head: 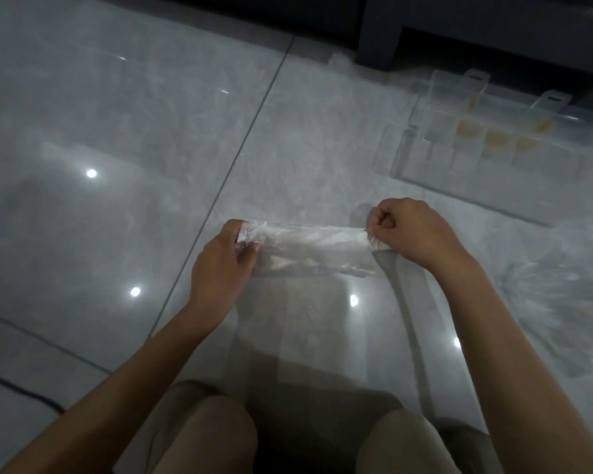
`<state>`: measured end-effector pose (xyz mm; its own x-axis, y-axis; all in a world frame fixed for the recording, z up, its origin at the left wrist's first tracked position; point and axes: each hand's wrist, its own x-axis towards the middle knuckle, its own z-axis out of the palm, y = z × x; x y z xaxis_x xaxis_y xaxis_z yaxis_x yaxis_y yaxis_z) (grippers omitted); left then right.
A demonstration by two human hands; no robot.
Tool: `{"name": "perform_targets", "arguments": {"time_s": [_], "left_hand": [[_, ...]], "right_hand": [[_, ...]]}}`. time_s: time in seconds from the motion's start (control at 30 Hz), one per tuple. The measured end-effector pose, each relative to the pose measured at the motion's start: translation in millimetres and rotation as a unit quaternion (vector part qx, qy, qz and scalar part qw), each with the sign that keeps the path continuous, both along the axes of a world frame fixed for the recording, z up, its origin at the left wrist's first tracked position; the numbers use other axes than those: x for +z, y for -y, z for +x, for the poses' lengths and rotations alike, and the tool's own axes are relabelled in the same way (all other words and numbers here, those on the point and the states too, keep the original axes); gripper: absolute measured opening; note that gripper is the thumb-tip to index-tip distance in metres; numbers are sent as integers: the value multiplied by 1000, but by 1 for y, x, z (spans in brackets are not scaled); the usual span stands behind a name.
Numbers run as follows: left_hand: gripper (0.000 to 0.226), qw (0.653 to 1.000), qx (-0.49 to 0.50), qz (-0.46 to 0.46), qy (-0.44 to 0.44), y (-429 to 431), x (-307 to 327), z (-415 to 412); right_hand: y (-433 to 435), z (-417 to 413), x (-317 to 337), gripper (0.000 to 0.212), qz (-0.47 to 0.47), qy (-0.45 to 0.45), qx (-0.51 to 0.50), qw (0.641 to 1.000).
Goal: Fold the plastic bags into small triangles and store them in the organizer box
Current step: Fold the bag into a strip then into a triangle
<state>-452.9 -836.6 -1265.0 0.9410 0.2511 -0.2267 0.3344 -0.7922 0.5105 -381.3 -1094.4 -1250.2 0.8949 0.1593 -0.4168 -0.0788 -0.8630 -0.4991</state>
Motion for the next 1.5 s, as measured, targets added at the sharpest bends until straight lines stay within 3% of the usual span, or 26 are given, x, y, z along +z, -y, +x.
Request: {"name": "perform_targets", "arguments": {"time_s": [0.33,0.73,0.8,0.9,0.97,1.03,1.5], "left_hand": [[37,996,-64,26,57,2,-5,-8],[48,997,-52,22,57,-4,-3,-4],[51,990,-90,59,93,-5,-6,-4],[48,951,-234,141,142,-10,-14,-2],[50,915,-331,186,138,-10,-22,-3],[54,898,-368,210,114,-10,-29,-5],[59,906,-349,221,90,-13,-42,-9]], "right_hand": [[0,-14,-9,3,-14,63,-39,997],[1,-21,-7,14,-4,85,-64,994],[1,-22,-8,15,-5,86,-64,994],[1,-23,-8,15,-2,90,-65,994],[1,-23,-8,15,-1,90,-63,994],[1,-24,-7,15,1,90,-61,994],[38,-33,-10,18,-3,88,-161,983]]}}
